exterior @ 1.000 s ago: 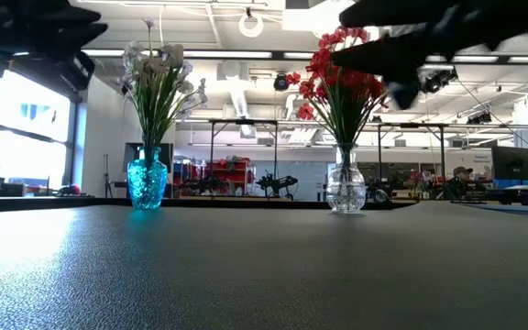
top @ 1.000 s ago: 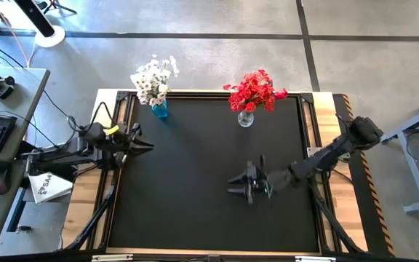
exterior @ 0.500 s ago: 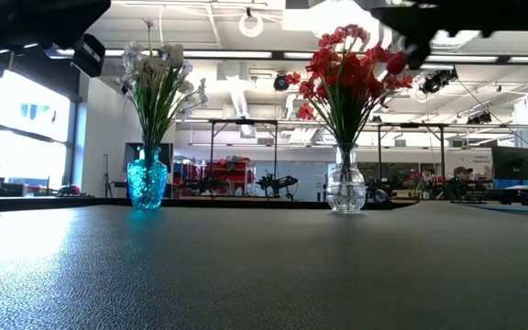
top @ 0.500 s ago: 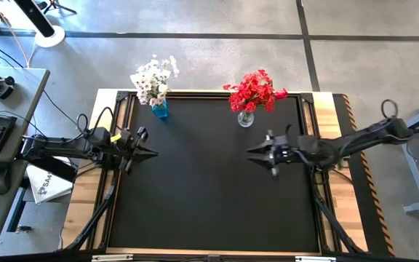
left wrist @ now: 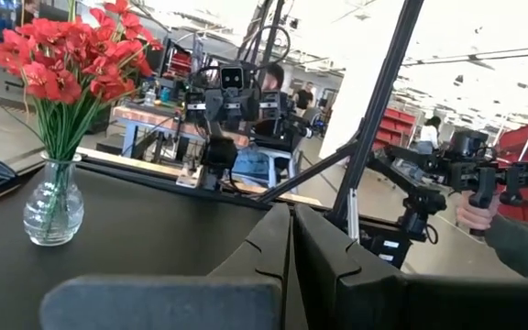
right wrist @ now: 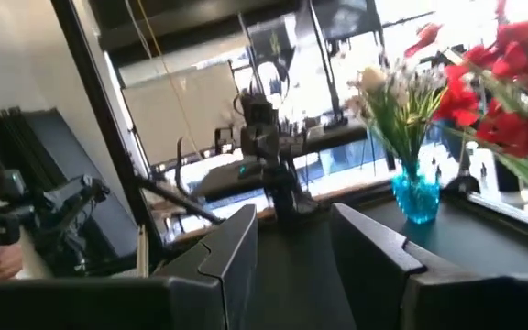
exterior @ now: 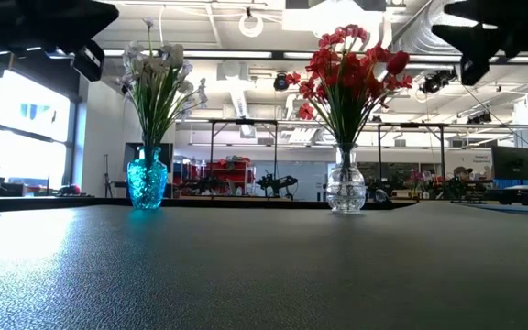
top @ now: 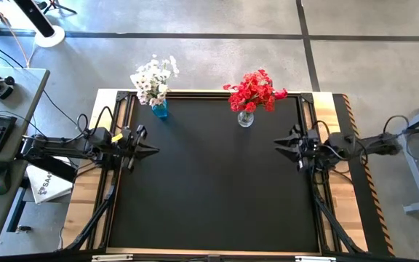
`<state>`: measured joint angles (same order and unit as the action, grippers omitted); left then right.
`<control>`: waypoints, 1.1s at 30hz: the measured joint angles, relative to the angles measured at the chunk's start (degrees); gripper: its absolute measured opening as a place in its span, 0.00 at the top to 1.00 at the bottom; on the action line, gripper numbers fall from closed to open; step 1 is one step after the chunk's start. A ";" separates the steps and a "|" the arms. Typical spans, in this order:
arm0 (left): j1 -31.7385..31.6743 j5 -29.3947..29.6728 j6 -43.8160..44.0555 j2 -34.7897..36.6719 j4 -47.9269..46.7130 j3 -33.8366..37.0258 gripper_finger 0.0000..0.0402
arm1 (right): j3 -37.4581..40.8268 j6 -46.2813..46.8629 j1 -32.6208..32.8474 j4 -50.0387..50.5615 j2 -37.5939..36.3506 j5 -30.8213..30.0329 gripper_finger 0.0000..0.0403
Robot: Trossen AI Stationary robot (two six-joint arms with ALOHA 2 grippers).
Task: Sort flowers into vase by color
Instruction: Return to Home Position
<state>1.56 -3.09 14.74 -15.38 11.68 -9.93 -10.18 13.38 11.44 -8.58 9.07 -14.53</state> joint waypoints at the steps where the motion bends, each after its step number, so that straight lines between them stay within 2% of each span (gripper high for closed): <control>1: 0.00 0.00 0.00 0.00 -0.22 0.00 0.99 | 1.14 -0.41 -0.42 -0.31 -1.85 0.17 0.66; 6: 0.00 0.14 0.01 0.00 -0.52 0.00 0.99 | 8.78 -0.59 -3.25 -7.20 -8.21 3.05 0.66; 11: 0.00 1.26 0.04 0.00 -0.49 0.00 0.99 | 9.60 -2.23 -7.72 -6.68 -8.69 4.68 0.66; 16: 0.00 1.27 -0.04 0.00 -1.22 0.00 0.99 | 9.60 -3.15 -15.06 -4.98 -8.90 14.61 0.66; 19: 0.00 1.27 -0.53 0.00 -2.01 0.00 0.99 | 9.60 -0.99 -19.13 0.40 -8.90 17.06 0.66; 24: 0.00 1.25 -1.78 0.00 -4.99 0.00 0.99 | 9.60 1.06 -20.68 2.91 -8.75 22.28 0.66; 28: 0.00 1.29 -5.33 0.00 -7.69 0.00 0.99 | 9.62 -1.84 -19.57 2.88 -8.79 19.99 0.66; 33: -0.02 3.32 -10.26 0.32 -7.60 1.19 0.99 | 9.62 -1.92 -18.61 2.95 -8.79 11.64 0.66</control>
<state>1.54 0.22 4.49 -15.06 4.07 -8.74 -0.56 11.46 -7.17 -5.63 0.28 -2.89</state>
